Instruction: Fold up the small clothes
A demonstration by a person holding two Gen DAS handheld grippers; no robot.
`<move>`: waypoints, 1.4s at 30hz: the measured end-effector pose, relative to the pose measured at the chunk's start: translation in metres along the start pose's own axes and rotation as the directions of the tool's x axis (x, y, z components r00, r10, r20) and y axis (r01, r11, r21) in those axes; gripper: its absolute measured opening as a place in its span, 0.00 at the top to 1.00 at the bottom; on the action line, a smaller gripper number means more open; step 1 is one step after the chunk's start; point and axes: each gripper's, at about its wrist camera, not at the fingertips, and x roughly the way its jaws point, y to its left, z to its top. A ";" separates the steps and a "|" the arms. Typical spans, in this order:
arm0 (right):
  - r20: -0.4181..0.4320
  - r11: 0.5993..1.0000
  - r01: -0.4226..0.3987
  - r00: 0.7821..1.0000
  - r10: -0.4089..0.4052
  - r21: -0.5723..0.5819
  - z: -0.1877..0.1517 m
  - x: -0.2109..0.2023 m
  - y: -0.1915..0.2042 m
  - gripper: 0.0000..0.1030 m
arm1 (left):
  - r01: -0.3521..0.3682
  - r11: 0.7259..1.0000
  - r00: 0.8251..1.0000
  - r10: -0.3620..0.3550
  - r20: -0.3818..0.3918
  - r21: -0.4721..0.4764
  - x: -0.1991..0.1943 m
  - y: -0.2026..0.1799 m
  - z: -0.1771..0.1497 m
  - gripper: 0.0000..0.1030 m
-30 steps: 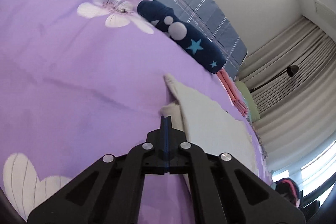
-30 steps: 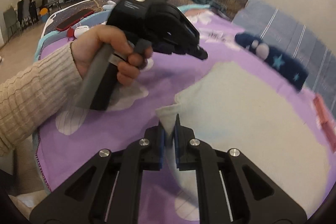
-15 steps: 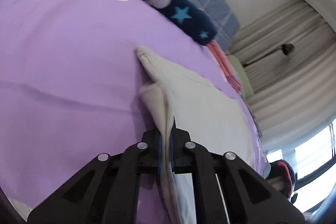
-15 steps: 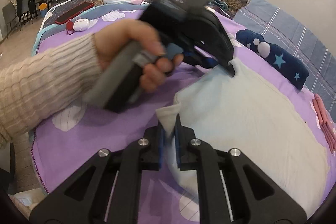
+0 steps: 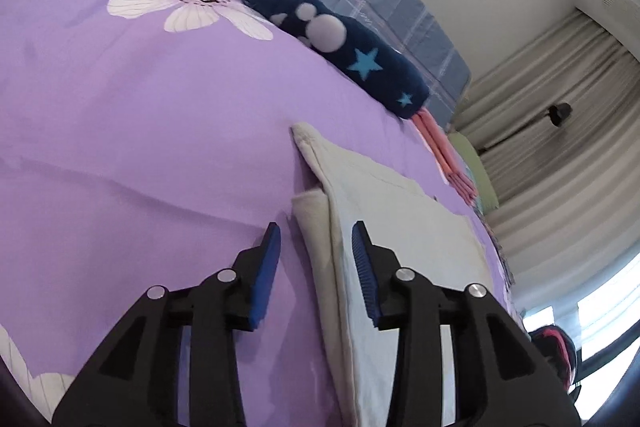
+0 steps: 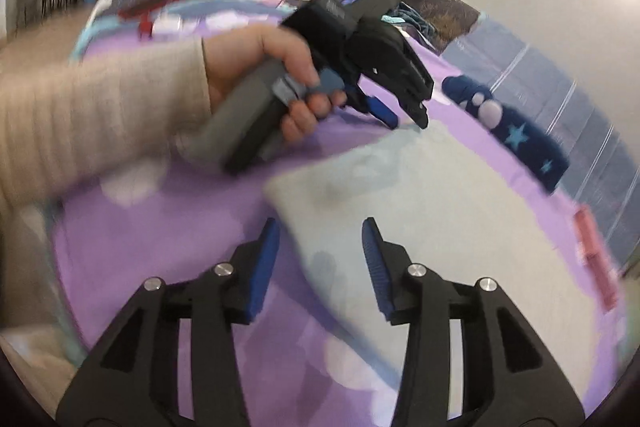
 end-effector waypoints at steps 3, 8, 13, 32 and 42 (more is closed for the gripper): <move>-0.048 0.999 0.016 0.999 -0.018 -0.038 -0.007 0.011 0.007 0.57 | 0.046 0.999 0.999 -0.046 -0.006 0.025 0.004 0.000 -0.006 0.57; -0.049 0.992 0.096 0.994 -0.100 -0.078 0.010 0.025 0.019 0.56 | 0.066 0.995 0.997 -0.062 -0.050 0.070 0.013 -0.011 -0.005 0.56; -0.033 0.980 0.153 0.987 -0.159 -0.130 0.028 0.047 0.033 0.75 | 0.038 0.992 0.995 -0.026 -0.101 0.123 0.029 -0.024 0.001 0.58; 0.198 0.922 0.027 0.974 -0.112 0.386 -0.025 -0.074 -0.112 0.92 | 0.050 0.975 0.996 -0.034 -0.078 0.217 0.053 -0.143 0.021 0.93; 0.204 0.772 0.045 0.953 -0.223 0.634 -0.125 -0.132 -0.176 0.92 | -0.003 0.903 0.987 0.071 -0.143 0.430 0.138 -0.281 -0.024 0.93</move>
